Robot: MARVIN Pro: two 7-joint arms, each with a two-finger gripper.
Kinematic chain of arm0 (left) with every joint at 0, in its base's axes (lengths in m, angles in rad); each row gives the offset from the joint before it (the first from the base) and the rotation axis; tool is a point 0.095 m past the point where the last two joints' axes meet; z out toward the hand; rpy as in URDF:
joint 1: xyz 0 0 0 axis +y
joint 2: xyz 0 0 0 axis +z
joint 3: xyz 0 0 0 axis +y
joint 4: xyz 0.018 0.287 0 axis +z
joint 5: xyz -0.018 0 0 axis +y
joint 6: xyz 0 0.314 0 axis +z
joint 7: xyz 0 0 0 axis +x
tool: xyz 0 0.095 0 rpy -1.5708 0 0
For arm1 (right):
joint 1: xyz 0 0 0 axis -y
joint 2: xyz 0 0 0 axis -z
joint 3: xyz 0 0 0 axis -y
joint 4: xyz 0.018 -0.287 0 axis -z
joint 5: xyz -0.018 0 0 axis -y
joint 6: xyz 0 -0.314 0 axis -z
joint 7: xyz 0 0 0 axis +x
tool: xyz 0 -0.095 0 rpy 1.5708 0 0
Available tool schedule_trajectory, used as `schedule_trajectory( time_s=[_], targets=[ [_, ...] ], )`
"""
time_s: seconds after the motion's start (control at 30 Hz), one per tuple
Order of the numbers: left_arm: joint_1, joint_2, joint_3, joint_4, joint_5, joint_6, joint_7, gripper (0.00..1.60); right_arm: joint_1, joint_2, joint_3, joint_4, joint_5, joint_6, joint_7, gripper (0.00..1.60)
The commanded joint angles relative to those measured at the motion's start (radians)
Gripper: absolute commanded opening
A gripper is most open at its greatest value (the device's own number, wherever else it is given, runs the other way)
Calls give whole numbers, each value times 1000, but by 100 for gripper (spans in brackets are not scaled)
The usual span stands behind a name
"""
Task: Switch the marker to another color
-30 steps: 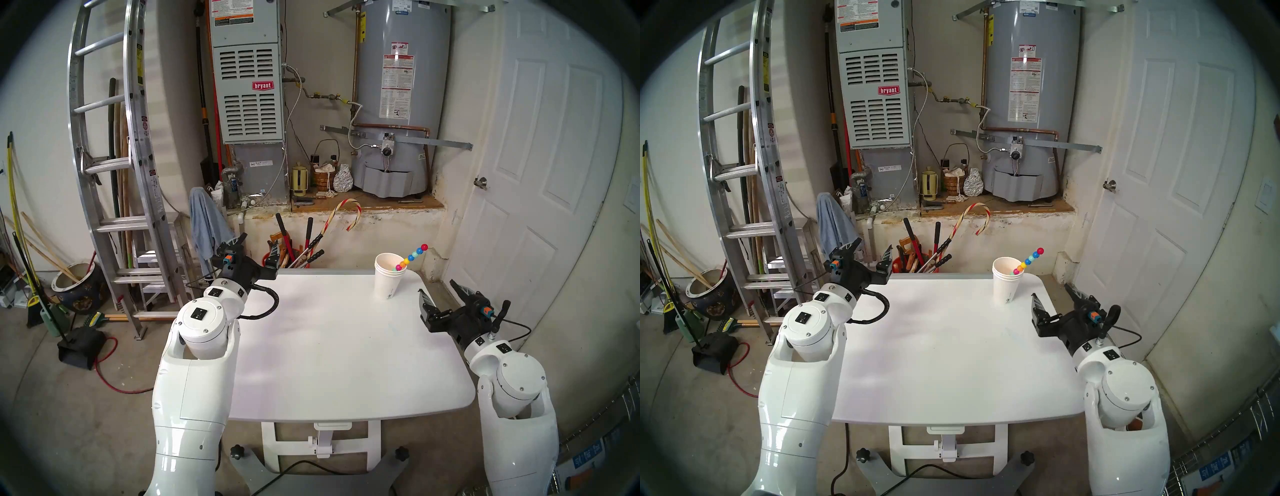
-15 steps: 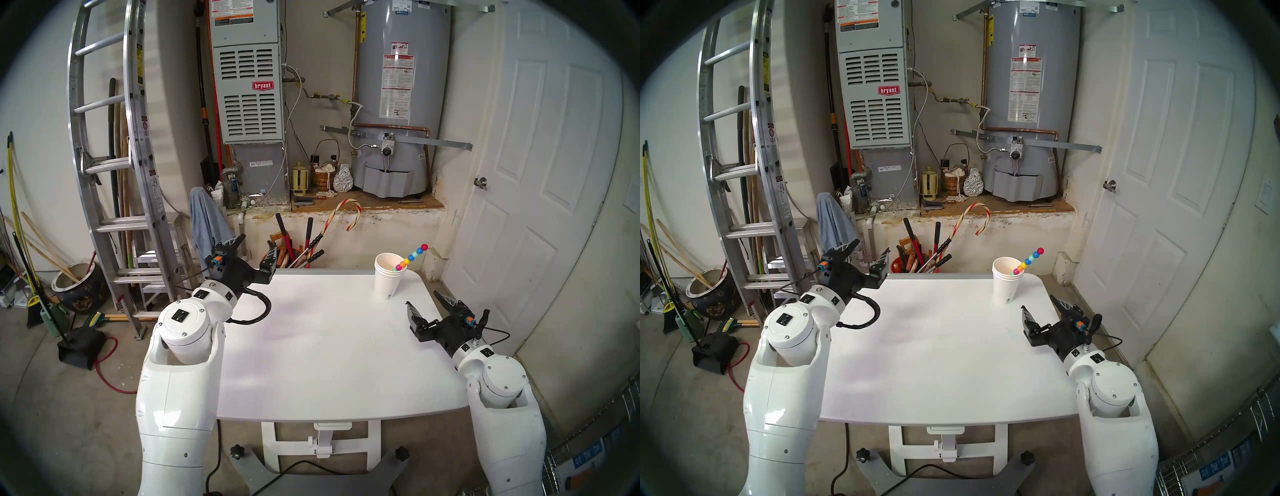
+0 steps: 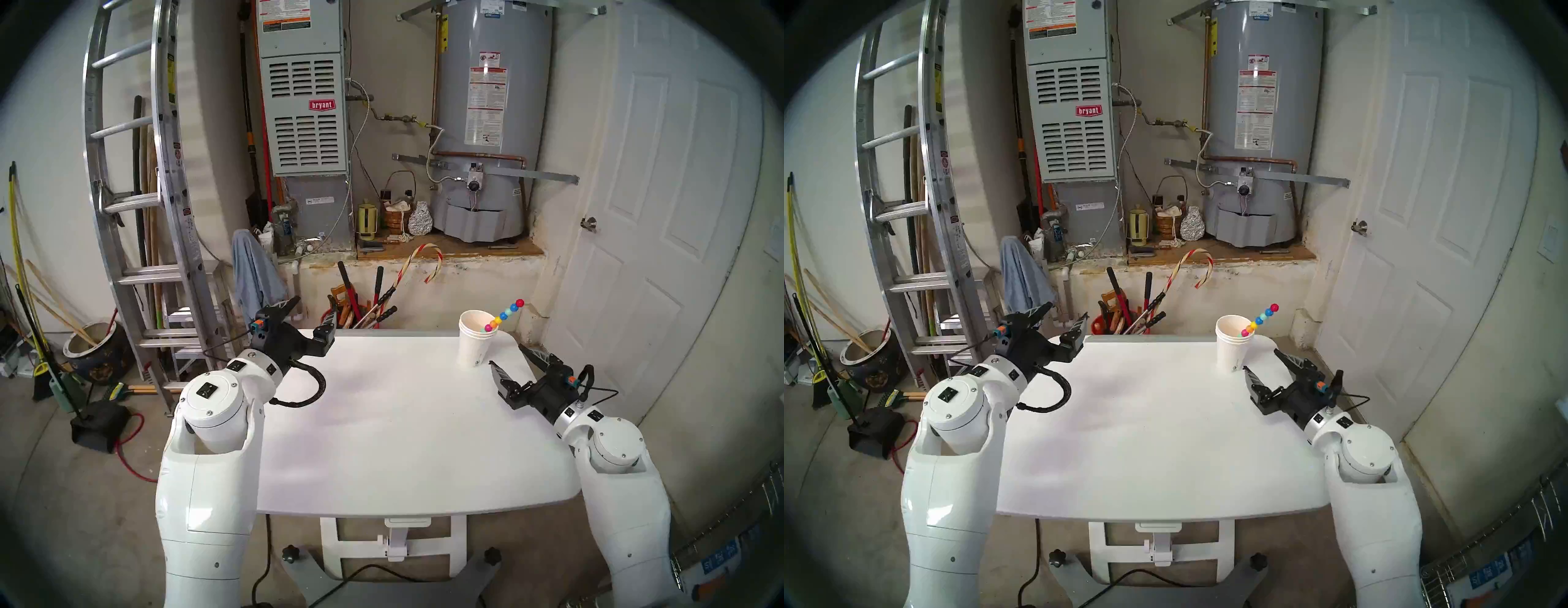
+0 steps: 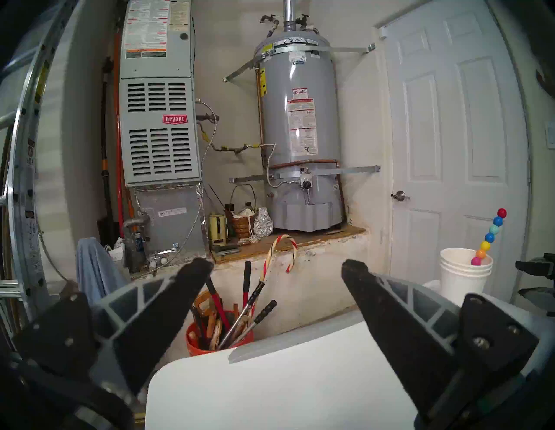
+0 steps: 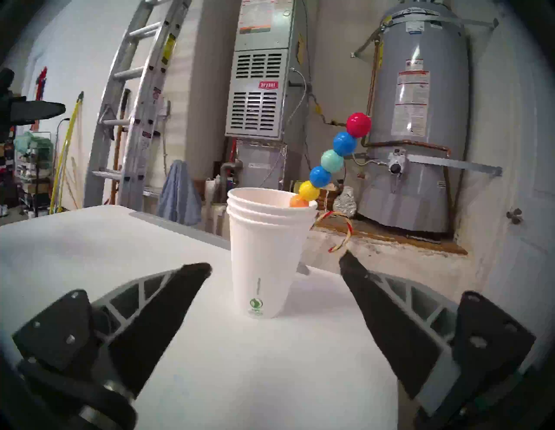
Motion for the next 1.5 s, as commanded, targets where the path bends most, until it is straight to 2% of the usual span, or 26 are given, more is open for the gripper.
schedule_trajectory(
  time_s=[0.0, 0.1, 0.33, 0.37, 0.6, 1.47],
  targets=[
    [-15, 0, 2, -28, -11, 2, -12, 160, 121, 22, -42, 40, 19, -21, 17, 160],
    [-15, 1, 1, -30, -12, 7, -15, 160, 131, 25, -55, 60, 25, -25, 9, 160],
    [-17, 3, -11, -29, -15, 13, -20, 160, 216, 23, -64, 172, 30, -61, 42, 160],
    [-18, 3, -12, -28, -16, 11, -21, 160, 202, 28, -65, 159, 35, -63, 35, 160],
    [-20, 1, -14, -25, -18, 10, -29, 160, 262, 29, -69, 237, 54, -92, 84, 160],
    [-13, -11, -24, -51, -19, 20, -38, 160, 443, 15, -136, 490, 35, -170, 151, 160]
  ],
)
